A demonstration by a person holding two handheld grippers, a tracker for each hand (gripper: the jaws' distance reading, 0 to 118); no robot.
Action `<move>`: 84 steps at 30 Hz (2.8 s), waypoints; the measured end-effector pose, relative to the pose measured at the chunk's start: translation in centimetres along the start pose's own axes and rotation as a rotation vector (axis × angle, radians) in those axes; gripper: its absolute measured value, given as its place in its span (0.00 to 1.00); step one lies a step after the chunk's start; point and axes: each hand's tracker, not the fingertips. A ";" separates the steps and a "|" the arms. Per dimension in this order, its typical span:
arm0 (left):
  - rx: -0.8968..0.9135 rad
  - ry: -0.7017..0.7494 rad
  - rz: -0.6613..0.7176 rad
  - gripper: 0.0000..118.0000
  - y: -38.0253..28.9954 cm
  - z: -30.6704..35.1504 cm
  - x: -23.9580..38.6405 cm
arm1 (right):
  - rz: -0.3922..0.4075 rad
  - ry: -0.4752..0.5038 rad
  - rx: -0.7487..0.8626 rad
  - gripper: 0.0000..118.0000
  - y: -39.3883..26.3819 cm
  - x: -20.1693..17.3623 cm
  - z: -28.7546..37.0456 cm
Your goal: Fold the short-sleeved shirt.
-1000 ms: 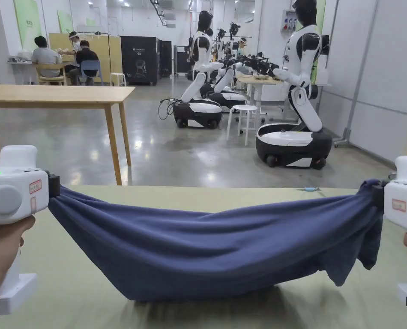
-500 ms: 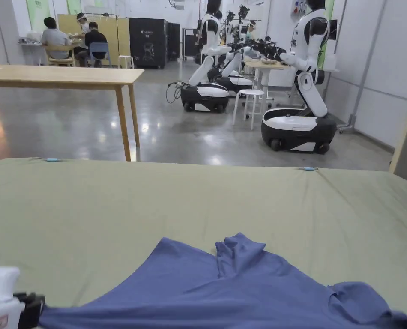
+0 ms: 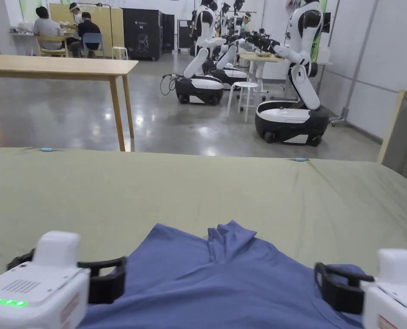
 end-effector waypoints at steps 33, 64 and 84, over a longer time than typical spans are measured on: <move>-0.552 0.135 0.183 0.99 -10.2 -6.7 -17.2 | 0.012 0.073 -0.019 0.02 -4.3 -10.2 -4.4; -0.362 0.053 0.154 0.04 -7.5 -4.3 -12.6 | 0.181 -0.015 -0.584 0.98 -3.5 1.4 -38.3; -0.180 0.065 0.098 0.04 0.9 -6.5 -12.1 | 0.068 0.084 -0.184 0.03 10.2 -0.1 -19.6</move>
